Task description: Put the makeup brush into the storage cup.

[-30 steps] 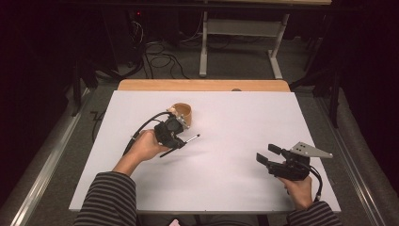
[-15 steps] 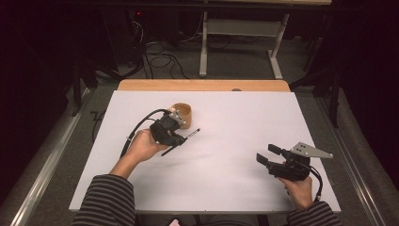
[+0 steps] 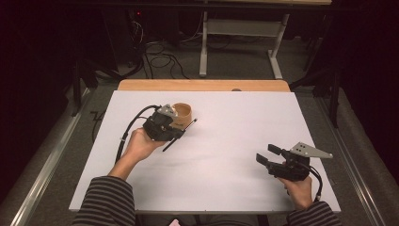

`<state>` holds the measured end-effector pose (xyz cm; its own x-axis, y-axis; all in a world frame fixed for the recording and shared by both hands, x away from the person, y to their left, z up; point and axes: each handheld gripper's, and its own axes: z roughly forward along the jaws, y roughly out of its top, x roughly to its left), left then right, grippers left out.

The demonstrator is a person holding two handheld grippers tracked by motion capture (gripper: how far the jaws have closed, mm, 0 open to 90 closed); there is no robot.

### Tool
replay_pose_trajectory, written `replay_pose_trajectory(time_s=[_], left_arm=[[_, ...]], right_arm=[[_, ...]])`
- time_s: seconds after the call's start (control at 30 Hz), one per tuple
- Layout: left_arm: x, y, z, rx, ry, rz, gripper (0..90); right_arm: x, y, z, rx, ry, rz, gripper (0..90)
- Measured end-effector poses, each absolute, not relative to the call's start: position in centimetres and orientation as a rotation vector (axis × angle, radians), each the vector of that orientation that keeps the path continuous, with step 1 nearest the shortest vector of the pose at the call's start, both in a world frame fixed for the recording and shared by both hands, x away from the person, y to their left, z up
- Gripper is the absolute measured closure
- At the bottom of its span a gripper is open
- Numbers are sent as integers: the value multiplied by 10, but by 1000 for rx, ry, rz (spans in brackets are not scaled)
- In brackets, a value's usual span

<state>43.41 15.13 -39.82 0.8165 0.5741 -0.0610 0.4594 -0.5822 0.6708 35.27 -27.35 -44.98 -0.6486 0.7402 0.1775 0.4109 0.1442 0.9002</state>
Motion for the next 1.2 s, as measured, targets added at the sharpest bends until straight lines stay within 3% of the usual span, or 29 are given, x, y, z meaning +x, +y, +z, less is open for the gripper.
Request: replay_pose_trajectory(time_s=[1.2], left_arm=[[446,168,-392,1998,850,321,836]], right_arm=[[354,-275,-450,1123,2115,1511,332]])
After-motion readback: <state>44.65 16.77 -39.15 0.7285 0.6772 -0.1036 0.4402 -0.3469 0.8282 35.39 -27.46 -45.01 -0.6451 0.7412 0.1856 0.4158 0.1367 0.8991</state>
